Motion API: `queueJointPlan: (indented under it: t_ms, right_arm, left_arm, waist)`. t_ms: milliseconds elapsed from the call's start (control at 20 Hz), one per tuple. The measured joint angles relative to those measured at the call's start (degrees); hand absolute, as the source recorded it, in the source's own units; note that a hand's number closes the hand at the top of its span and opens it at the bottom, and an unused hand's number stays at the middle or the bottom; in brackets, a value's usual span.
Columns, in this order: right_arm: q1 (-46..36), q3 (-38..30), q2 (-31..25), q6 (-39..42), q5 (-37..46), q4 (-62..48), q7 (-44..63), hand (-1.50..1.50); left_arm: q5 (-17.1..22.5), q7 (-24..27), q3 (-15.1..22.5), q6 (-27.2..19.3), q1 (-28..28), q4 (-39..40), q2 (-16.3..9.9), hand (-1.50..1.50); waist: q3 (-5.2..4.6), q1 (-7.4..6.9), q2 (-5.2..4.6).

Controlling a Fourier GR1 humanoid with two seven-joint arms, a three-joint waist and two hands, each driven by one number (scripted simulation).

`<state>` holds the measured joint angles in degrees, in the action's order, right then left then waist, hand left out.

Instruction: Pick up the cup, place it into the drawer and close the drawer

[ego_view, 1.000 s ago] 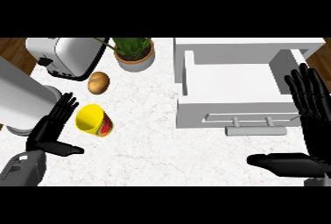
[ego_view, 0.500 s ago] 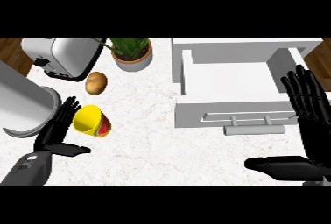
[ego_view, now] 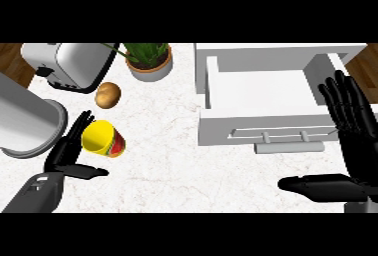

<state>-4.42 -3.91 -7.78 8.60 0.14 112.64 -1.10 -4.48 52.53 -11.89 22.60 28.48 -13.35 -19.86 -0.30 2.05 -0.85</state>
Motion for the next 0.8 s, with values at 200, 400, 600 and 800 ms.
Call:
queueJointPlan:
  t_ms: [200, 400, 600, 800]
  right_arm:
    - [-1.4, 0.0, 0.3, -0.3, 0.3, -1.8, -0.2, -1.50]
    - [-0.9, 0.2, 0.3, 0.0, -0.1, -1.1, 0.3, -1.50]
    - [-1.4, -0.8, -0.2, 0.3, -0.7, -1.4, 0.3, -1.50]
    - [-1.1, -0.7, -0.1, 0.4, -0.6, -1.7, -0.3, -1.50]
  left_arm:
    - [-0.3, 0.5, 0.3, 0.2, 0.9, 0.8, 0.1, -1.50]
    - [-0.1, 0.5, 0.0, 0.5, 2.0, 1.5, 0.4, -1.50]
    - [0.3, 0.6, -0.1, 1.3, 2.1, 1.5, 1.8, -1.50]
    - [0.7, 0.1, 0.1, 2.8, 2.5, 1.3, 3.1, -1.50]
  waist:
    - [-0.01, -0.07, -0.07]
    - [-0.01, 0.18, -0.05]
    - [-0.02, 0.16, -0.08]
    - [-0.03, 0.25, -0.11]
